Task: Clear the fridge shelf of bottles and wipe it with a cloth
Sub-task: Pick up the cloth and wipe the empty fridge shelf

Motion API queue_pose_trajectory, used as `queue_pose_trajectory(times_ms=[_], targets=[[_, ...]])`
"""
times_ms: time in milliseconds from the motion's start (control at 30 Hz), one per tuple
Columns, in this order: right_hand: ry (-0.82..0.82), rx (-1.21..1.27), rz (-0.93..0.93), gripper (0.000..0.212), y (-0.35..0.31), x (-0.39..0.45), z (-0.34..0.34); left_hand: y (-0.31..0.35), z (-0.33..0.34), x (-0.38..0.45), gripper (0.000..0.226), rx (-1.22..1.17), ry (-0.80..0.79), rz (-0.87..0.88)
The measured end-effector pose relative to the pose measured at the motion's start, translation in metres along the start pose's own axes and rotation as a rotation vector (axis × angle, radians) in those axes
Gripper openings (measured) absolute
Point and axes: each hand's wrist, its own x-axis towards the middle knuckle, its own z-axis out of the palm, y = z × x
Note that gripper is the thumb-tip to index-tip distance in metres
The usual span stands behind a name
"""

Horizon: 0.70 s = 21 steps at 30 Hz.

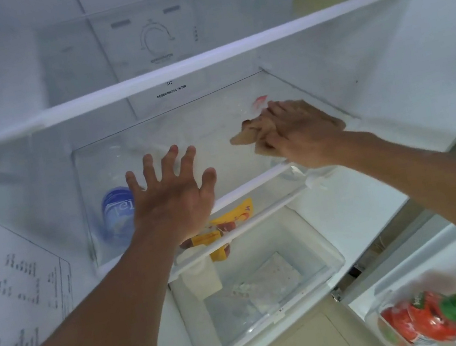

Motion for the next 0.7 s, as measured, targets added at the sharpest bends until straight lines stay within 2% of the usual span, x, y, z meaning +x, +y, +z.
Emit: queue_pose_trajectory(times_ms=[67, 100, 167, 200, 267, 367, 400, 467, 500, 600, 667, 700], targets=[[0.042, -0.074, 0.040, 0.087, 0.011, 0.015, 0.001, 0.000, 0.000, 0.000, 0.084, -0.022, -0.014, -0.011], [0.033, -0.056, 0.127, 0.093, 0.013, 0.028, -0.001, 0.001, 0.001, 0.000, 0.084, -0.031, -0.017, -0.016], [-0.025, 0.069, 0.300, 0.085, 0.003, 0.052, -0.015, 0.002, 0.003, 0.002, 0.083, -0.037, -0.013, -0.014], [-0.031, 0.059, 0.312, 0.077, -0.008, 0.060, -0.019, 0.002, 0.003, 0.002, 0.082, -0.038, -0.007, -0.012], [0.011, 0.042, 0.257, 0.065, -0.025, 0.062, -0.022, 0.002, 0.004, 0.002, 0.081, -0.037, 0.001, -0.001], [0.053, -0.045, -0.094, 0.050, -0.018, 0.035, 0.003, 0.001, 0.002, 0.003, 0.083, -0.046, -0.008, 0.002], [0.062, 0.008, -0.118, 0.044, -0.011, 0.022, 0.009, 0.000, 0.001, 0.002, 0.083, -0.049, -0.012, 0.001], [0.084, 0.085, -0.038, 0.042, 0.008, 0.016, 0.012, 0.001, 0.001, 0.001, 0.081, -0.049, -0.023, -0.002], [0.095, 0.065, 0.038, 0.050, 0.012, 0.021, 0.008, 0.001, 0.000, 0.002, 0.077, -0.048, -0.030, 0.000], [0.006, 0.001, 0.308, 0.109, 0.006, 0.065, -0.003, 0.000, 0.001, 0.003, 0.070, -0.049, -0.029, -0.002], [-0.039, 0.030, 0.354, 0.119, -0.013, 0.084, -0.009, 0.000, 0.001, 0.004, 0.070, -0.045, -0.027, 0.006], [-0.053, 0.042, 0.329, 0.112, -0.021, 0.081, -0.012, 0.001, 0.001, 0.004, 0.070, -0.043, -0.026, 0.012]])
